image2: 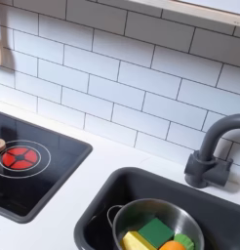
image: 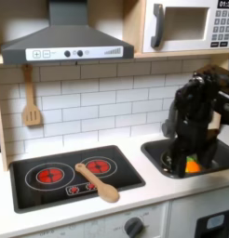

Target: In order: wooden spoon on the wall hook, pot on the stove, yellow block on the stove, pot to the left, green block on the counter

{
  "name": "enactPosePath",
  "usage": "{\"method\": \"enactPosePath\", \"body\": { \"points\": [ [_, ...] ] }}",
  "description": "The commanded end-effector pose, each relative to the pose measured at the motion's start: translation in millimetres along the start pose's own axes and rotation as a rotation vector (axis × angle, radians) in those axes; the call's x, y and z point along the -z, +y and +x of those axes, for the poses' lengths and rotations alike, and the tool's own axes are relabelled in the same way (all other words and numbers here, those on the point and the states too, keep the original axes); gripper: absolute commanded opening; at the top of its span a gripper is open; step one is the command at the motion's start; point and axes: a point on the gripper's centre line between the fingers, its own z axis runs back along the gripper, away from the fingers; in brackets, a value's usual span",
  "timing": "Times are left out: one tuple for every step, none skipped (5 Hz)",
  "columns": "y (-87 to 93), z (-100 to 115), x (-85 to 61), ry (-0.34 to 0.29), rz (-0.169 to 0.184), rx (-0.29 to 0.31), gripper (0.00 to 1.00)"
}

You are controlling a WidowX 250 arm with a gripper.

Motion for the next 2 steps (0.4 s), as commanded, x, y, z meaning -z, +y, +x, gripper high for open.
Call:
{"method": "enactPosePath", "body": {
  "points": [
    [18.3,30,1.1,-0.025,0.014,-0.053,1.00],
    [28.8,49,4.3,-0.041,0.049,-0.077,1.00]
  ]
}}
